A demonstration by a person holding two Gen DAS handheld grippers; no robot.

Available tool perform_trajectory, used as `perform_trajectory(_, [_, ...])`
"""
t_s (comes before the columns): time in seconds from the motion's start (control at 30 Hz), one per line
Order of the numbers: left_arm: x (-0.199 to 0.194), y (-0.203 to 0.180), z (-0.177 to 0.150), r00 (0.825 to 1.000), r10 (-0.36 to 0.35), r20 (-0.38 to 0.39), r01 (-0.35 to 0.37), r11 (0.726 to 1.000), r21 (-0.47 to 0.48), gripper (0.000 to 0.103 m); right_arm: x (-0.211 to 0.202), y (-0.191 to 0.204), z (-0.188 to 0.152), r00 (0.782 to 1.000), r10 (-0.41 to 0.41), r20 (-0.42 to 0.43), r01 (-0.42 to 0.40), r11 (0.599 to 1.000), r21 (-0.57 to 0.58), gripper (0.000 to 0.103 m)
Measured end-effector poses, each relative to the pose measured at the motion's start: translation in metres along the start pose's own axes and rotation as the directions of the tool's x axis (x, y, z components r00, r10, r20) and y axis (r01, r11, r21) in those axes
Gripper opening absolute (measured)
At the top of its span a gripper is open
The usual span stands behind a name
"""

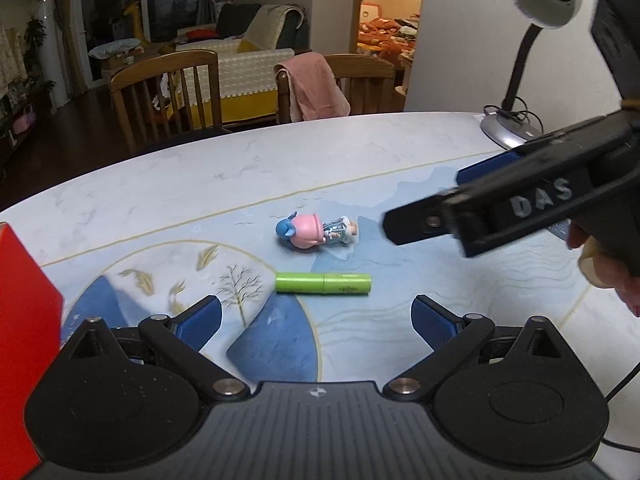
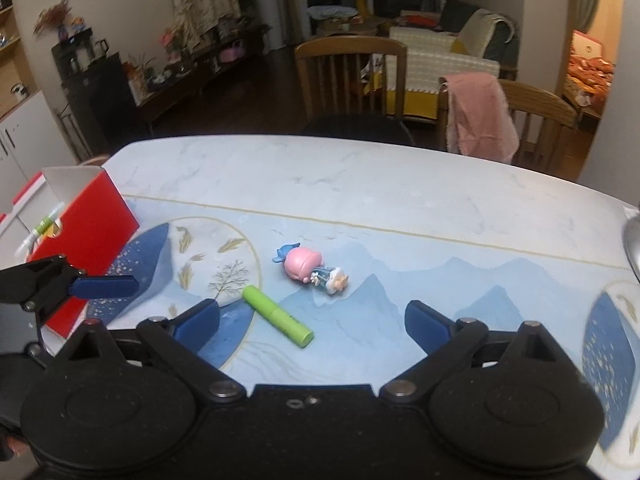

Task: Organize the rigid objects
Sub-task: 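Grasp the green battery with the left tool while the right tool grasps the pink figurine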

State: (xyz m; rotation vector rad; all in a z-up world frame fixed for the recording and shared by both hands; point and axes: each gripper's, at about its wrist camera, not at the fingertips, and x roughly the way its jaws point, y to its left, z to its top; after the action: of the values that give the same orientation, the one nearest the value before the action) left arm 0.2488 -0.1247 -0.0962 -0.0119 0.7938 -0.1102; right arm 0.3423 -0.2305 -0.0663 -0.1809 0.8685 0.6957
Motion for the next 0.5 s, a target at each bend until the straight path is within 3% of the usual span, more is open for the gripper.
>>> perform_trajectory(0.17, [0.023, -0.001, 0.001, 1.0, -0.002, 0.003, 0.002, 1.0, -0.025, 0.102, 0.036, -0.011, 0.014, 0.998, 0.049, -0.039, -0.049, 0.999, 0.008, 0.097])
perform_trajectory(0.5, [0.059, 0.0, -0.002, 0.999, 0.042, -0.009, -0.042, 0.999, -0.035, 0.102, 0.095, -0.01, 0.022, 0.992, 0.063, -0.108, -0.068, 0.997, -0.045, 0.091])
